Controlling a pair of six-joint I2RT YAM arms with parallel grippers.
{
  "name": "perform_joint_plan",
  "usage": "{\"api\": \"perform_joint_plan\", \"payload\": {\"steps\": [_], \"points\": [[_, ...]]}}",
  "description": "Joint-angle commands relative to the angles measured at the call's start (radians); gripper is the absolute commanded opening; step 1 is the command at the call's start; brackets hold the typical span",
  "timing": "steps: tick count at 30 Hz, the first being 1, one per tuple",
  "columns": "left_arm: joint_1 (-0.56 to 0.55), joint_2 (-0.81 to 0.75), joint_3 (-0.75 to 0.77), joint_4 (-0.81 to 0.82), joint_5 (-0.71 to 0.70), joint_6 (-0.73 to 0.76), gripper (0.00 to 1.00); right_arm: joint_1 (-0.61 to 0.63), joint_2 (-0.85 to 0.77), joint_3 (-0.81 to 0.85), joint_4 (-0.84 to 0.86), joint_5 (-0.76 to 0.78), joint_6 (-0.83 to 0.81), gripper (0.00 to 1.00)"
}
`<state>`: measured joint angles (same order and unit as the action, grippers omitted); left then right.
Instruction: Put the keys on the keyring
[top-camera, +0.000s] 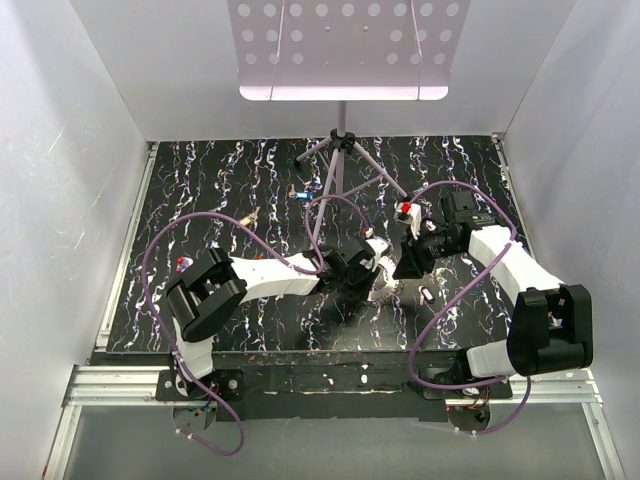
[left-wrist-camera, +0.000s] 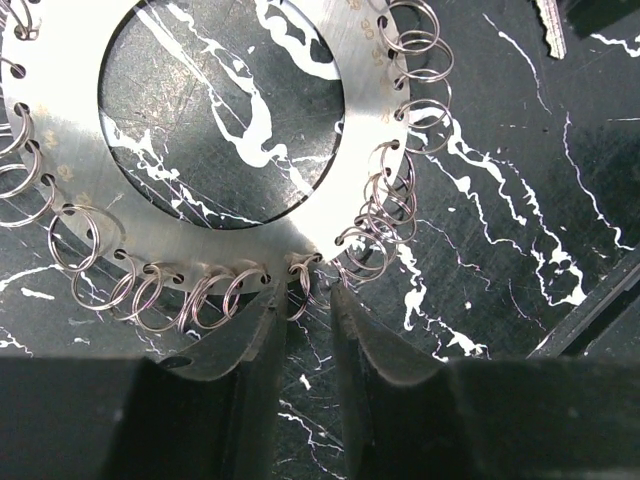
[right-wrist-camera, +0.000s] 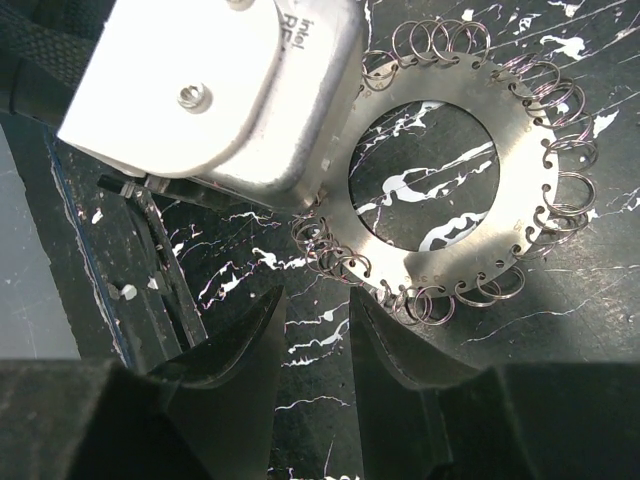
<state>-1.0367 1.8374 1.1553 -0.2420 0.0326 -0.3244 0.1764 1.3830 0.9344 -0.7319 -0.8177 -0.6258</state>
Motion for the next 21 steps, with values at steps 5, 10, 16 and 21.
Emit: {"api": "perform_joint_plan", "payload": {"steps": [5, 10, 16, 21], "points": [[-0.005, 0.025, 0.060, -0.046, -0.049, 0.035, 0.21, -0.006, 0.005, 0.043, -0.018, -0.032, -0.015, 0.40], [-0.005, 0.026, 0.061, -0.051, -0.059, 0.039, 0.13, -0.008, 0.008, 0.043, -0.021, -0.037, -0.017, 0.40], [-0.005, 0.028, 0.070, -0.060, -0.057, 0.045, 0.00, -0.008, 0.008, 0.044, -0.026, -0.041, -0.020, 0.39], [-0.005, -0.023, 0.044, -0.045, -0.051, 0.035, 0.00, -0.008, 0.010, 0.046, -0.044, -0.058, -0.043, 0.39]]}}
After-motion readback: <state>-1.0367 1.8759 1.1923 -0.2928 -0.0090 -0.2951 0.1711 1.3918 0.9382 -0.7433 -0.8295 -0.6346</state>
